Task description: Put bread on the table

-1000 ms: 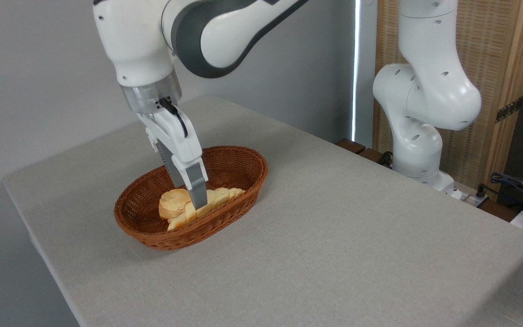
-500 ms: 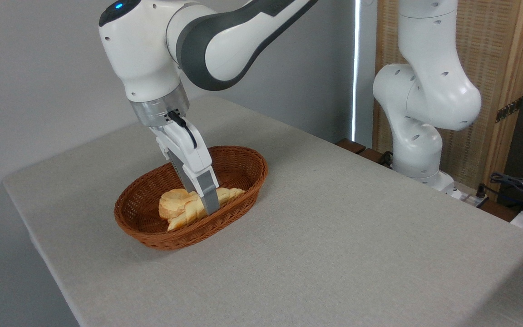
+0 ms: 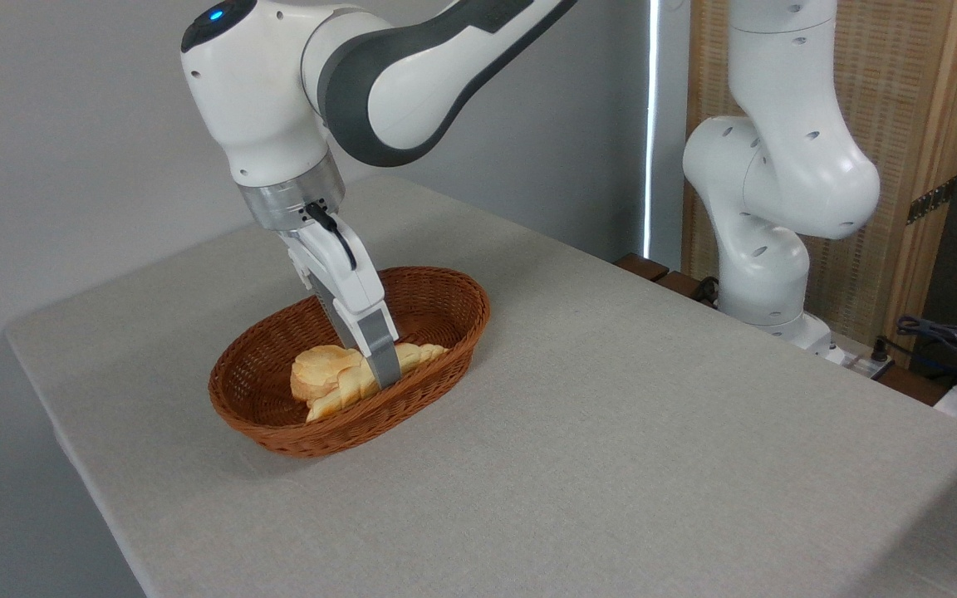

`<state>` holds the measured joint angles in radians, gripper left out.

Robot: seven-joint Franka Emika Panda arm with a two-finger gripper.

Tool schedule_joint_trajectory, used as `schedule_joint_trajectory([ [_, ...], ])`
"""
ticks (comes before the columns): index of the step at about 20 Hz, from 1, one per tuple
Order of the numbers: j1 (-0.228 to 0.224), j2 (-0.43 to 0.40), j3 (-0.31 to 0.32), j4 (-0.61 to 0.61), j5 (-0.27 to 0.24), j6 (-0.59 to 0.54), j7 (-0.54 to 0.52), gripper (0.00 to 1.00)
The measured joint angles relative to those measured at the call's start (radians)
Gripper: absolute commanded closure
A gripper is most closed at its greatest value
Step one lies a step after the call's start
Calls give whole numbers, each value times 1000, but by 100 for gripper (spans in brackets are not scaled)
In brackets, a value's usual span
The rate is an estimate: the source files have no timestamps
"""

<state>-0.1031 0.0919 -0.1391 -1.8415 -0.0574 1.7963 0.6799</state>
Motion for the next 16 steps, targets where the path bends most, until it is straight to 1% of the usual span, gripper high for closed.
schedule_joint_trajectory([
  [13,-9,4,-14,0,-12,2,-3,0],
  [14,-9,8,-14,-1,-12,2,-3,6],
  [16,-9,15,-14,-2,-12,2,-3,50],
])
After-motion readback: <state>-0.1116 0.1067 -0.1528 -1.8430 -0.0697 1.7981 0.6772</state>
